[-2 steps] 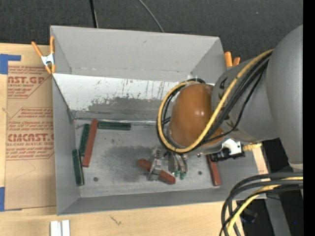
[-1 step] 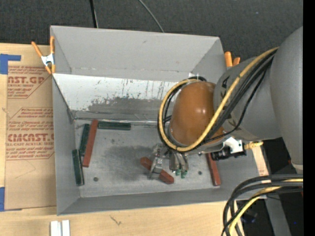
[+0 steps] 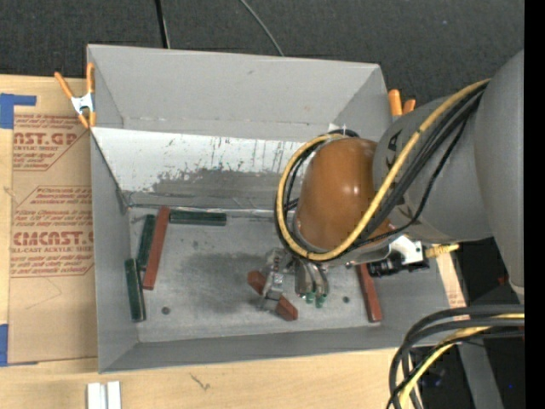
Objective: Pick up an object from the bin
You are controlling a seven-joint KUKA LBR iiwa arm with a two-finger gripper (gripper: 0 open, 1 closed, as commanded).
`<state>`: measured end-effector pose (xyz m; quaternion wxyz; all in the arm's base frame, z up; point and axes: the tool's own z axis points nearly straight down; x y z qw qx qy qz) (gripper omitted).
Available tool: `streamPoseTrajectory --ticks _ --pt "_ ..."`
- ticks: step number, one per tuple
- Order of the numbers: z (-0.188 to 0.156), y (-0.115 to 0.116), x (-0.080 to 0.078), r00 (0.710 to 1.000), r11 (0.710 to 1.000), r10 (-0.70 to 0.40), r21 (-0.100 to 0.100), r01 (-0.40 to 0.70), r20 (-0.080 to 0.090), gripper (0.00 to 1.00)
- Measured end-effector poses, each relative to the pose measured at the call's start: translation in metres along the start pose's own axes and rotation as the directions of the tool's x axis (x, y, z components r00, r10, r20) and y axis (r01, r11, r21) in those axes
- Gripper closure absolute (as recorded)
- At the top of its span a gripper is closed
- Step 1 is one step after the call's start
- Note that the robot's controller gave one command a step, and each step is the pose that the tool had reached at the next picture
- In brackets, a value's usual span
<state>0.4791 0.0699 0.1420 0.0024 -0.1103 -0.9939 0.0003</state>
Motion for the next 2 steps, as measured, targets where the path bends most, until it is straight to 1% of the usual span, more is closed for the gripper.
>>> streamPoseTrajectory --ticks 2 --pt "-0.027 0.0 -0.001 1.0 1.0 0.0 -0.001 0.0 0.004 1.0"
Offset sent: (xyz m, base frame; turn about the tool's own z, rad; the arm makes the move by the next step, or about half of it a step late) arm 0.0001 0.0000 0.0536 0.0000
